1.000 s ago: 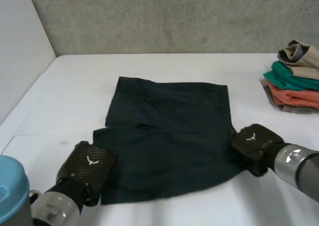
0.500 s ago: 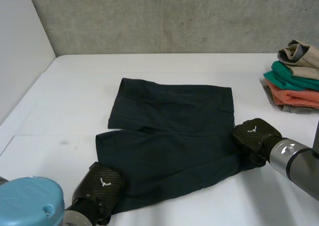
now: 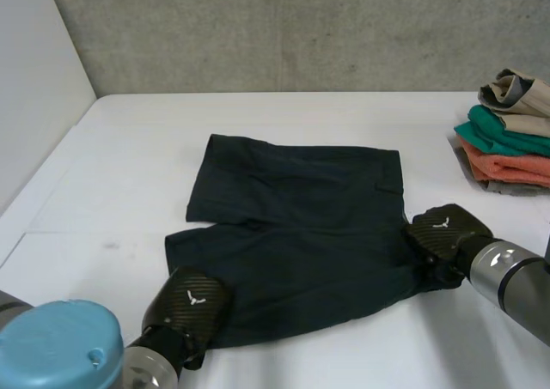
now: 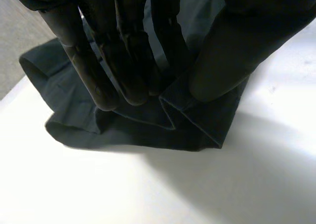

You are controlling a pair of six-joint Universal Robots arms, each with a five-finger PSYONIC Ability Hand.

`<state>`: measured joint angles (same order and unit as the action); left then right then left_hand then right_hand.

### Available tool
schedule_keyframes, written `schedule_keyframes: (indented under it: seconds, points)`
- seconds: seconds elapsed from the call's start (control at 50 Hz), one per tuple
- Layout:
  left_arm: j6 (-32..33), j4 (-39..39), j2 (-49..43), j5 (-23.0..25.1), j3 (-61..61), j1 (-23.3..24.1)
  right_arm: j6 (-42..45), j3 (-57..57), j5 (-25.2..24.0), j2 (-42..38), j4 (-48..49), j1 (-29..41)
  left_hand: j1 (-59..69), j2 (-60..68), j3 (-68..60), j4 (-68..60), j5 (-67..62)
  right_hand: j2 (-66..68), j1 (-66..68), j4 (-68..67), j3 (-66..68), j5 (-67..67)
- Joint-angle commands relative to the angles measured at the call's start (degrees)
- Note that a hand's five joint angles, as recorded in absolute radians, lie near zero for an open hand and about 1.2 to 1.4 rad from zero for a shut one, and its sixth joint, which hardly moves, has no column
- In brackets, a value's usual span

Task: Fold the laundry.

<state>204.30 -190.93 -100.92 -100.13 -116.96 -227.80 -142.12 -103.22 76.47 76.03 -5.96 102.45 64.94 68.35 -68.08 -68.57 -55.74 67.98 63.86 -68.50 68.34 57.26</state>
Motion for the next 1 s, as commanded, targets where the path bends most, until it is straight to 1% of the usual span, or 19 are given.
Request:
schedule_keyframes:
  seconds: [0.02, 0.08, 0.1, 0.18, 0.2, 0.3, 0.34, 0.4, 0.42, 0.48, 0.54, 0.62, 0.64, 0.72, 0.78, 0.86, 0.96, 0.98, 1.0]
  points:
    - [0.04, 14.4, 6.95, 0.02, 0.86, 0.68, 3.85, -0.31, 1.32, 4.9, -7.98, -0.15, 15.06, 11.65, -11.92, -11.43, -14.26, 12.02, 16.14, -11.5, 11.66, 12.74]
    - [0.04, 21.63, 8.54, 0.11, 1.73, 1.82, 8.33, -0.49, 1.32, 7.19, -13.44, -0.06, 15.06, 11.65, -11.92, -11.43, -14.26, 12.02, 16.14, -11.5, 11.66, 12.74]
    - [-0.13, 26.35, 9.5, 0.28, 2.17, 2.87, 11.74, -0.66, 1.32, 8.24, -17.2, -0.06, 15.06, 11.65, -11.92, -11.43, -14.26, 12.02, 16.14, -11.5, 11.66, 12.74]
    - [-0.05, 33.76, 10.21, 0.46, 3.58, 5.08, 18.0, -1.19, 1.67, 9.13, -23.73, -0.06, 15.06, 11.65, -11.92, -11.43, -14.26, 12.02, 16.14, -11.5, 11.66, 12.74]
    - [-0.13, 33.6, 10.04, 0.46, 4.37, 5.08, 18.71, -1.02, 1.41, 9.13, -24.18, 0.03, 15.06, 11.65, -11.92, -11.43, -14.26, 12.02, 16.14, -11.5, 11.66, 12.74]
    - [0.13, 27.46, 8.02, 0.11, 8.68, 4.64, 18.37, 0.3, 0.7, 8.26, -20.5, 0.91, 15.06, 11.65, -11.92, -11.43, -14.26, 12.02, 16.14, -11.5, 11.66, 12.74]
    - [0.22, 22.98, 5.04, -0.15, 11.31, 4.21, 17.06, 1.88, 1.05, 5.02, -16.73, 1.26, 15.06, 11.65, -11.92, -11.43, -14.26, 12.02, 16.14, -11.5, 11.66, 12.74]
    - [1.27, 17.62, -0.58, -0.51, 15.96, 0.87, 14.42, 5.74, 1.23, -0.52, -12.51, 1.96, 15.06, 11.65, -11.92, -11.43, -14.26, 12.02, 16.14, -11.5, 11.66, 12.74]
    - [2.66, 15.17, -3.3, -0.77, 18.15, -1.84, 12.85, 7.58, 1.32, -2.36, -10.84, 2.22, 15.06, 11.65, -11.92, -11.43, -14.26, 12.02, 16.14, -11.5, 11.66, 12.74]
    - [6.53, 10.51, -8.66, -1.56, 23.85, -5.8, 10.29, 11.01, 1.49, -4.83, -7.15, 2.23, 15.06, 11.65, -11.92, -11.43, -14.26, 12.02, 16.14, -11.5, 11.66, 12.74]
    - [9.35, 5.93, -12.98, -2.26, 28.79, -6.52, 8.71, 13.39, 1.76, -6.15, -3.19, 2.58, 15.06, 11.65, -11.92, -11.43, -14.26, 12.02, 16.14, -11.5, 11.66, 12.74]
    - [13.83, -2.5, -19.83, -3.76, 37.23, -7.22, 6.59, 17.34, 2.2, -10.28, 6.03, 3.81, 15.06, 11.65, -11.92, -11.43, -14.26, 12.02, 16.14, -11.5, 11.66, 12.74]
    - [15.41, -6.0, -22.72, -4.11, 40.73, -7.4, 6.33, 19.18, 2.81, -12.29, 10.23, 4.5, 15.06, 11.65, -11.92, -11.43, -14.26, 12.02, 16.14, -11.5, 11.66, 12.74]
    - [18.92, -12.87, -30.45, -4.55, 49.78, -8.97, 6.15, 23.49, 4.21, -17.57, 19.39, 5.48, 15.06, 11.65, -11.92, -11.43, -14.26, 12.02, 16.14, -11.5, 11.66, 12.74]
    - [21.39, -15.08, -35.29, -4.2, 56.2, -10.56, 6.59, 27.62, 5.45, -22.66, 26.23, 5.74, 15.06, 11.65, -11.92, -11.43, -14.26, 12.02, 16.14, -11.5, 11.66, 12.74]
    - [21.93, -15.7, -41.88, -3.93, 63.67, -10.91, 6.77, 32.98, 5.36, -29.69, 32.22, 6.53, 15.06, 11.65, -11.92, -11.43, -14.26, 12.02, 16.14, -11.5, 11.66, 12.74]
    - [22.02, -15.26, -49.19, -4.02, 73.18, -11.0, 6.85, 39.93, 6.33, -38.14, 36.19, 6.71, 15.06, 11.65, -11.92, -11.43, -14.26, 11.58, 15.7, -11.06, 11.22, 12.3]
    - [22.01, -15.18, -49.98, -4.02, 74.06, -11.0, 6.94, 40.64, 6.59, -39.02, 36.37, 6.8, 15.06, 11.65, -11.92, -11.43, -14.26, -6.9, -2.79, 7.43, -7.27, -6.19]
    - [21.93, -15.18, -50.43, -4.11, 74.77, -11.0, 6.94, 41.25, 6.94, -39.64, 36.46, 6.88, -1.57, -4.98, 4.71, 5.2, 2.37, -30.07, -25.96, 30.6, -30.44, -29.35]
